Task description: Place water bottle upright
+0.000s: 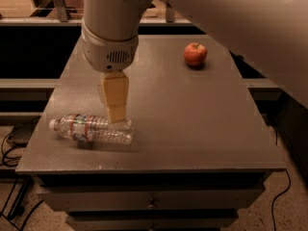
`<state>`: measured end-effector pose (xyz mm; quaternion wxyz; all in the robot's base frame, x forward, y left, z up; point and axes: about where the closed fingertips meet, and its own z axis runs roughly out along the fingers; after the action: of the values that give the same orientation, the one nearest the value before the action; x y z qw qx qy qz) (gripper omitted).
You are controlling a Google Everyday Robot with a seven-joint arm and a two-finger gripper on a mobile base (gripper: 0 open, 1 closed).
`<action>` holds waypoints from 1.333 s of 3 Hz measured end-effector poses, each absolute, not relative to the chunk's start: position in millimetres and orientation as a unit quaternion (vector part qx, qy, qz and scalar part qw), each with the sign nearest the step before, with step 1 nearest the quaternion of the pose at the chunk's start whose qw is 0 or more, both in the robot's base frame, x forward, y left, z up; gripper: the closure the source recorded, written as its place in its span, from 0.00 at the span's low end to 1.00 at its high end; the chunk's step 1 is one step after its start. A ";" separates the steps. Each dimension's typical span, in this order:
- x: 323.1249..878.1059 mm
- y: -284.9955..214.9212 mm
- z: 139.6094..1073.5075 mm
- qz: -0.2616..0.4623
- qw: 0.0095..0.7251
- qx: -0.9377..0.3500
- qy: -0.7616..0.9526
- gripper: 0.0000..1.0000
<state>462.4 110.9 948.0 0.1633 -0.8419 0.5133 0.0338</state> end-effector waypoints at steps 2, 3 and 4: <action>460.5 147.6 933.7 0.049 0.159 -0.849 0.501 0.00; 459.9 155.1 926.5 0.051 0.147 -0.852 0.500 0.00; 456.5 167.6 905.5 0.062 0.130 -0.847 0.512 0.00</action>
Offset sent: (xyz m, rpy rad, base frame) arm -0.0014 0.0314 -0.0126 0.0063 0.0216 0.0293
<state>456.5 167.6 905.5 0.1301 -0.8470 0.5117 0.0622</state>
